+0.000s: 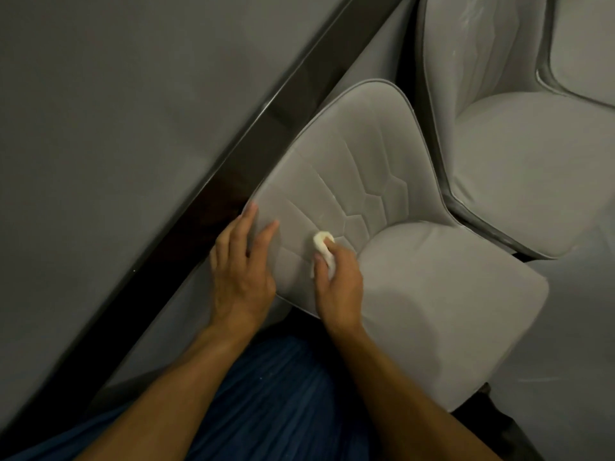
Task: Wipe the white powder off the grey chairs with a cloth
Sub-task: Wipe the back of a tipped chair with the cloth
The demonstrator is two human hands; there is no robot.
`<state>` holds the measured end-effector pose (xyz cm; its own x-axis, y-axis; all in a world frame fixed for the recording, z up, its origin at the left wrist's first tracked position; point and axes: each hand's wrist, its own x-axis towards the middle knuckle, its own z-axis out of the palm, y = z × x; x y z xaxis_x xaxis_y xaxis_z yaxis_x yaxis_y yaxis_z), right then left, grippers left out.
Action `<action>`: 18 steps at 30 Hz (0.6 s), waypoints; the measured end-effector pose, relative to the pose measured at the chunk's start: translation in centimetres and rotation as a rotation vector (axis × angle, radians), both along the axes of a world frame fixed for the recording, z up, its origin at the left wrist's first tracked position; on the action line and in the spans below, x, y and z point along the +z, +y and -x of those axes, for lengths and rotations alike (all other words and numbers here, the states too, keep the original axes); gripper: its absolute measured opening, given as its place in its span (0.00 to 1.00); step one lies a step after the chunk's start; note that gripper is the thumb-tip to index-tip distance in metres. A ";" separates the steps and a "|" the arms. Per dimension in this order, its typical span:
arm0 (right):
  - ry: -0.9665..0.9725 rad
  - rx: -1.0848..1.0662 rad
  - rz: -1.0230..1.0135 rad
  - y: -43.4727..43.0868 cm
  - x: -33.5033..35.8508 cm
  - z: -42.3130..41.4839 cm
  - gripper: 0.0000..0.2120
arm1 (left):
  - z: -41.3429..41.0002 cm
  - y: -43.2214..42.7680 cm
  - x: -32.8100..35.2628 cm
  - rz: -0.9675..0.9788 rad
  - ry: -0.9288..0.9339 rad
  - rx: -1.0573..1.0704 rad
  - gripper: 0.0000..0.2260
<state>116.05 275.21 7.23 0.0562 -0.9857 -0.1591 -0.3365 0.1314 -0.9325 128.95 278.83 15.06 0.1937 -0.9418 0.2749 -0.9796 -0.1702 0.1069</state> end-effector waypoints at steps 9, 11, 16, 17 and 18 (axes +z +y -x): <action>-0.044 0.001 -0.287 -3.4 -1.6 -1.3 0.09 | -0.9 -9.9 3.5 -0.248 -0.459 -0.391 0.25; -0.039 -0.018 -0.333 -4.0 -2.3 -0.1 0.10 | -1.4 -11.9 3.7 -0.310 -0.560 -0.436 0.27; -0.134 -0.114 -0.050 -6.0 0.4 -0.7 0.15 | -1.6 -12.8 2.2 -0.362 -0.703 -0.509 0.28; -0.133 -0.093 -0.006 -6.3 0.9 -1.3 0.15 | -1.6 -12.8 2.2 -0.368 -0.689 -0.512 0.29; -0.138 -0.073 0.016 -6.6 1.2 -2.0 0.15 | -1.6 -12.9 2.3 -0.382 -0.679 -0.513 0.30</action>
<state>118.01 268.59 8.46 0.0048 -0.9902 -0.1395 -0.1955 0.1359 -0.9713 130.52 265.94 17.33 -0.3596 -0.9177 -0.1690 -0.7768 0.3948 -0.4907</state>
